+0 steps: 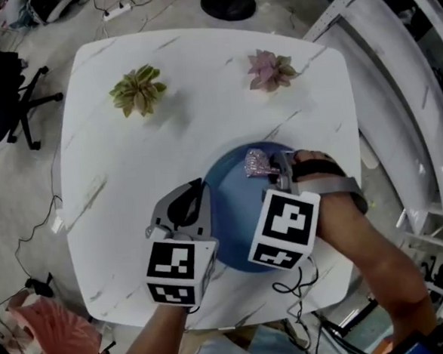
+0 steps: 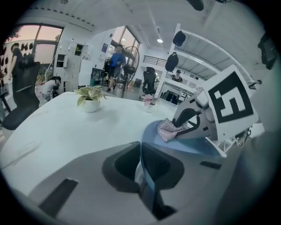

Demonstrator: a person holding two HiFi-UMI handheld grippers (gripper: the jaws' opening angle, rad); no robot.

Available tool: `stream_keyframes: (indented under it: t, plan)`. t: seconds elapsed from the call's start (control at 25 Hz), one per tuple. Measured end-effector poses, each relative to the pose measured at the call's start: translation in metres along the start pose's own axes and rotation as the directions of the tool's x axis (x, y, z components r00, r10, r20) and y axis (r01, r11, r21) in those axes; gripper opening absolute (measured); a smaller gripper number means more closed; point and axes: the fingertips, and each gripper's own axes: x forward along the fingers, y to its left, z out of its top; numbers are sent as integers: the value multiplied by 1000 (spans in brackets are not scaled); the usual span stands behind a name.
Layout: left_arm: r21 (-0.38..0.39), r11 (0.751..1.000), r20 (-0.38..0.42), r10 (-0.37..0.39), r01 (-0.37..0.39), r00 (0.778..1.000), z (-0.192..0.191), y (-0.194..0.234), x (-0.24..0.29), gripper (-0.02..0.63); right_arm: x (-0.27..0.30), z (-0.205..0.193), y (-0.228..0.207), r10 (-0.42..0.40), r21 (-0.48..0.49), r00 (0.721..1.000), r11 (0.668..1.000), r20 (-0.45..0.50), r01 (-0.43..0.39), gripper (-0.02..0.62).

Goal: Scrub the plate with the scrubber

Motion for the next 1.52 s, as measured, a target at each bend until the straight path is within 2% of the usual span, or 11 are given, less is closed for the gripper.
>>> stream_keyframes:
  t: [0.08,0.12,0.28,0.52,0.68,0.92,1.2,1.52]
  plan:
    - [-11,1000,-12,-13,13,1000,0,0,1,18,1,9,2,-49,-152,998,987,-42,42,87]
    - [-18,1000,-19,-20,20,1000,-1,0,1,18,1,15,4,-82,-231,995,971,-53,67,87]
    - [-48,998,-43,-48,46,998,-1,1,3,17,-1,35,12,-184,-460,982,876,-37,147,84]
    - [-55,997,-54,-59,56,997,0,2,4,17,-12,57,32,-224,-598,973,773,52,210,83]
    - [-50,997,-51,-53,50,997,0,2,4,17,-20,66,50,-222,-646,971,729,89,226,83]
    - [-70,996,-62,-62,58,996,0,3,5,17,-32,76,84,-158,-640,974,734,162,226,80]
    - [-47,998,-67,-54,51,996,0,1,7,20,-48,82,125,-65,-633,968,745,242,208,77]
    - [-24,998,-88,-58,56,994,0,-2,9,23,-66,67,164,115,-579,956,813,270,65,76]
